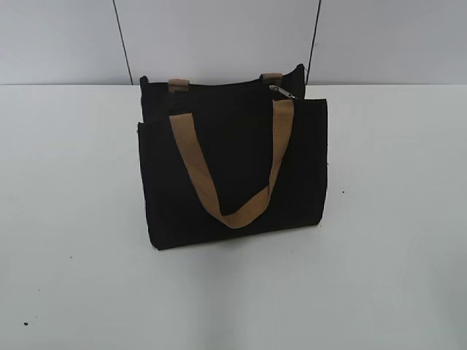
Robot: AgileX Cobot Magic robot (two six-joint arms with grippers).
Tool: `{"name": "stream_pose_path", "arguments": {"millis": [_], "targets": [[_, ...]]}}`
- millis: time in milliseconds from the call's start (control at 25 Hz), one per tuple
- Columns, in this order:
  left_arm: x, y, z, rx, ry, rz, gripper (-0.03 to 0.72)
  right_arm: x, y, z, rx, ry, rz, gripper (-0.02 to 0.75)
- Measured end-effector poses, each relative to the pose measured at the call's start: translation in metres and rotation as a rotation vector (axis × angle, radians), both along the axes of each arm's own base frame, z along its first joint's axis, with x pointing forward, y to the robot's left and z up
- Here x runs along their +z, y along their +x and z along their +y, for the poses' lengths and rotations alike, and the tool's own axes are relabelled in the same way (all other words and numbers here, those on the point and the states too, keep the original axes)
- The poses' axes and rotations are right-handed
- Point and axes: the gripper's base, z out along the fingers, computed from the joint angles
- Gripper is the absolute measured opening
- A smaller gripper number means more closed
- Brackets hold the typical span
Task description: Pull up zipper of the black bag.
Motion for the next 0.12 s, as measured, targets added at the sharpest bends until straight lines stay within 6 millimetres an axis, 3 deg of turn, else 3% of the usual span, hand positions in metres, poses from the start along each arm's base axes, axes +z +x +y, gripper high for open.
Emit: {"name": "stream_pose_path", "arguments": {"millis": [120], "targets": [[0.0000, 0.0000, 0.0000, 0.000, 0.000, 0.000, 0.438, 0.0000, 0.0000, 0.0001, 0.000, 0.001, 0.000, 0.345]]}}
